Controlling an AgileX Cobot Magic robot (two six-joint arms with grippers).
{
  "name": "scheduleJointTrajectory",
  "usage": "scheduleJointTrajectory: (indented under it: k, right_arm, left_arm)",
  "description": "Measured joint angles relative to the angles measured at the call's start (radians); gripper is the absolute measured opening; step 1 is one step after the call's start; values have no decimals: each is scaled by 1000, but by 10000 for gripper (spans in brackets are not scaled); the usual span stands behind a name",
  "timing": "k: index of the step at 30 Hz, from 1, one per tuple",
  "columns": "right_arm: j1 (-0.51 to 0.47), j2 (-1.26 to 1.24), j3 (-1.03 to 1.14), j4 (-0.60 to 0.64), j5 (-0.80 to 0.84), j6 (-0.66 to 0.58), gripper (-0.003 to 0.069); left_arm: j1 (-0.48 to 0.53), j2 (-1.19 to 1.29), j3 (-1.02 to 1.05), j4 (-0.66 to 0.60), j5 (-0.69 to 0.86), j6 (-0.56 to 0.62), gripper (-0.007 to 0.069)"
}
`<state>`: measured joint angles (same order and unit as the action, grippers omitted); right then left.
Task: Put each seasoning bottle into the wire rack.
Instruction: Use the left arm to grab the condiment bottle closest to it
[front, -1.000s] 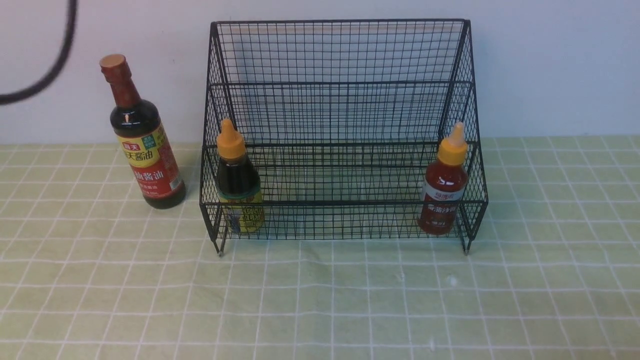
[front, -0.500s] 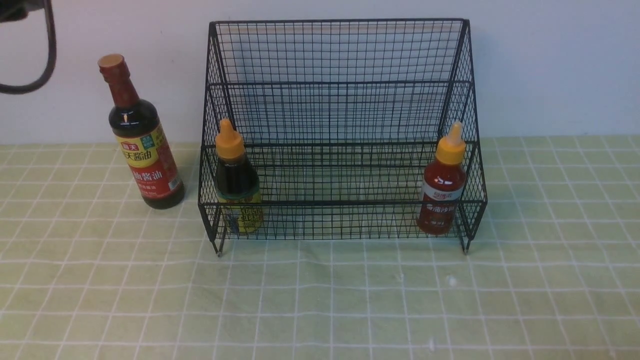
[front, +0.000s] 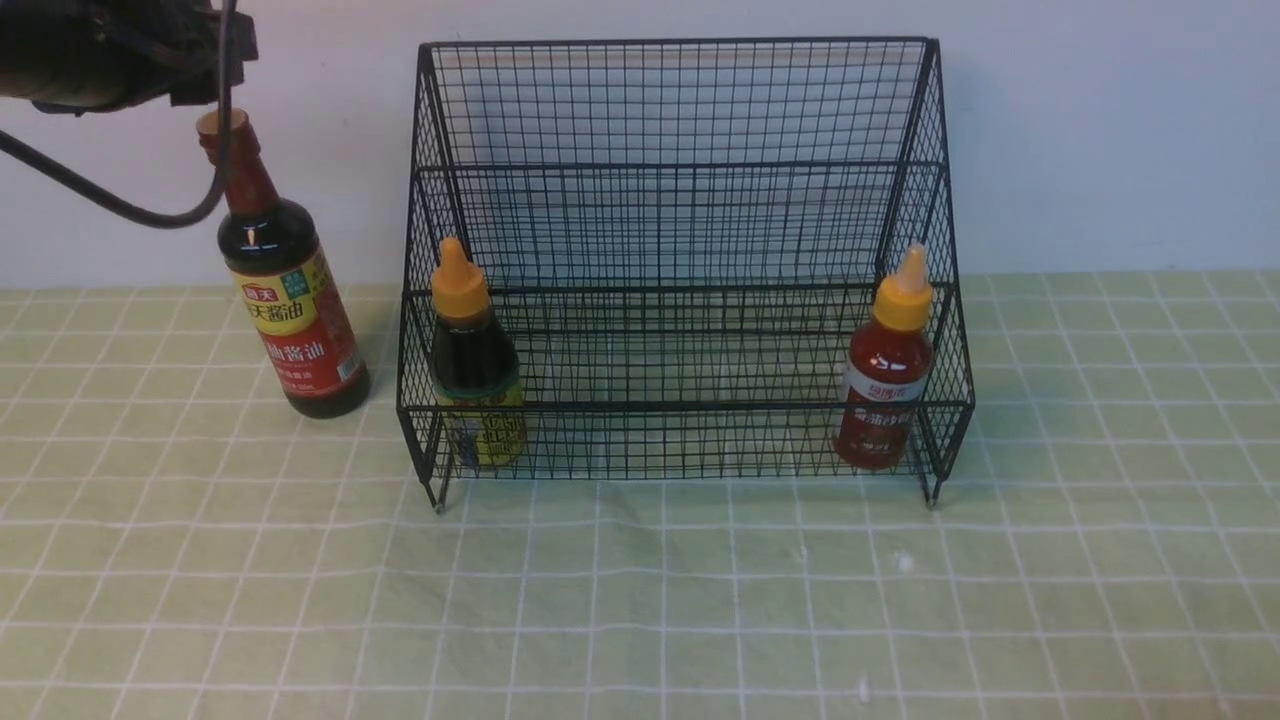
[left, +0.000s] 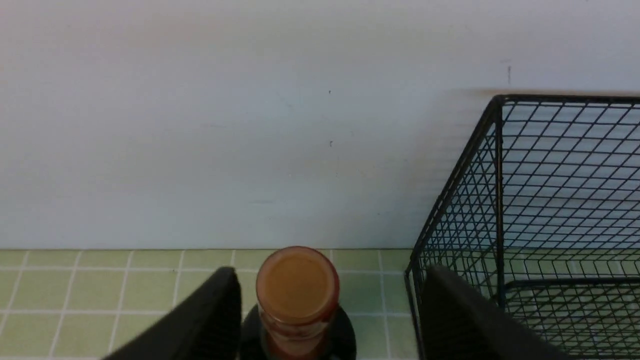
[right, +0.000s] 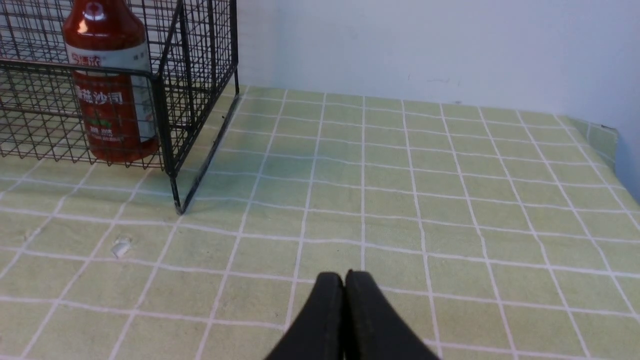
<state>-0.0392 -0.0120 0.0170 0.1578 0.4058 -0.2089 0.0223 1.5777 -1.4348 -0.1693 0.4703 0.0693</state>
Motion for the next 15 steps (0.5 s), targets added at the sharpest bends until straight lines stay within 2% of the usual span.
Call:
scheduleJointTrajectory:
  k: [3, 5, 15]
  right_arm:
    - [0, 0, 0, 0, 0, 0, -15]
    - [0, 0, 0, 0, 0, 0, -15]
    - [0, 0, 0, 0, 0, 0, -15]
  left_arm:
    - [0, 31, 0, 1, -32, 7, 540]
    - [0, 50, 0, 1, -38, 8, 561]
    - [0, 142, 0, 24, -61, 8, 574]
